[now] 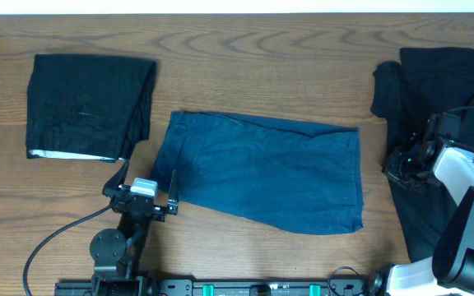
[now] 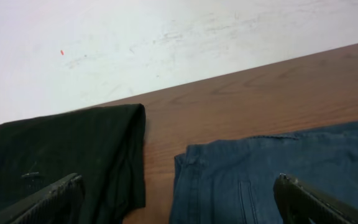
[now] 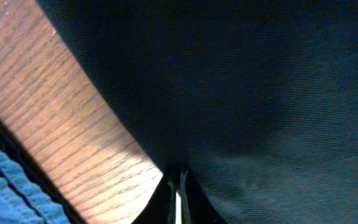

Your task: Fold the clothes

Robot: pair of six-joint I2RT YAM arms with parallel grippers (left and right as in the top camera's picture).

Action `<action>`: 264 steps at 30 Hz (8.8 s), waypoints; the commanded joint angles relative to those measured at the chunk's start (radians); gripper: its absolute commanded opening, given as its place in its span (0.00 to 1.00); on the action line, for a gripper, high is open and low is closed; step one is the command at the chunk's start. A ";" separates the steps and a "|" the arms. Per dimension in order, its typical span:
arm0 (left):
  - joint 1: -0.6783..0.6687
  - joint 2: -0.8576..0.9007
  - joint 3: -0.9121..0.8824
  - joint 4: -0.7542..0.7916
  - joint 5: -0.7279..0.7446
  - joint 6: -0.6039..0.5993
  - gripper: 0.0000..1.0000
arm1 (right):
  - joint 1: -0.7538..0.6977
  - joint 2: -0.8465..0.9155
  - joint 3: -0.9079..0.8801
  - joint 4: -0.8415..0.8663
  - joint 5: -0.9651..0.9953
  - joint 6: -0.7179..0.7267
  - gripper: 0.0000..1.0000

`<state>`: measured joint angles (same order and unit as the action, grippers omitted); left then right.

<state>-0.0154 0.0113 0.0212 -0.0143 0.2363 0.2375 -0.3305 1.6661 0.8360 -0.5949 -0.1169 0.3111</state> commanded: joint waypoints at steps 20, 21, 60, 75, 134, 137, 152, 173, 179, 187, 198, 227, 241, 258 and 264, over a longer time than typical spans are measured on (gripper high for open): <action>-0.004 0.001 -0.017 -0.032 0.013 0.013 0.98 | -0.045 0.013 0.359 -0.192 -0.179 -0.021 0.12; -0.004 0.001 -0.017 -0.032 0.013 0.013 0.98 | -0.037 0.013 0.390 -0.228 -0.192 -0.021 0.13; -0.003 0.001 -0.017 -0.027 0.012 0.023 0.98 | 0.440 0.023 -0.069 0.259 -0.019 -0.008 0.01; -0.003 0.130 0.161 -0.094 0.142 -0.145 0.98 | 0.441 0.023 -0.066 0.316 0.064 0.006 0.01; -0.004 1.748 1.176 -0.492 0.130 -0.217 0.85 | 0.441 0.302 0.309 0.123 -0.068 -0.134 0.24; -0.003 1.781 1.176 -0.463 0.129 -0.216 0.86 | 0.441 0.302 0.309 0.123 -0.068 -0.134 0.24; -0.003 1.865 1.176 -0.442 0.111 -0.229 0.85 | 0.441 0.302 0.309 0.126 -0.068 -0.134 0.25; -0.003 1.865 1.174 -0.455 0.111 -0.243 0.20 | 0.440 0.299 0.312 0.120 -0.082 -0.133 0.18; -0.003 1.865 1.174 -0.468 0.111 -0.243 0.11 | 0.425 0.193 0.382 -0.027 -0.119 -0.215 0.26; -0.003 1.865 1.174 -0.478 0.111 -0.243 0.10 | 0.404 0.007 0.394 -0.102 0.003 -0.248 0.97; -0.003 1.865 1.174 -0.478 0.111 -0.243 0.11 | 0.371 0.056 0.392 -0.081 0.023 -0.277 0.31; -0.003 1.865 1.174 -0.482 0.111 -0.243 0.11 | 0.285 0.283 0.392 0.190 -0.246 -0.261 0.46; -0.003 1.865 1.174 -0.481 0.111 -0.243 0.12 | 0.285 0.283 0.391 0.206 -0.239 -0.263 0.45; -0.003 1.865 1.174 -0.480 0.111 -0.243 0.13 | 0.286 0.283 0.384 0.189 -0.237 -0.260 0.40; -0.003 1.865 1.174 -0.478 0.111 -0.243 0.12 | 0.286 0.283 0.366 0.208 -0.224 -0.256 0.34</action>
<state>-0.0154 1.8622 1.1778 -0.4896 0.3523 -0.0036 -0.0410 1.9381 1.2137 -0.3912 -0.3408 0.0486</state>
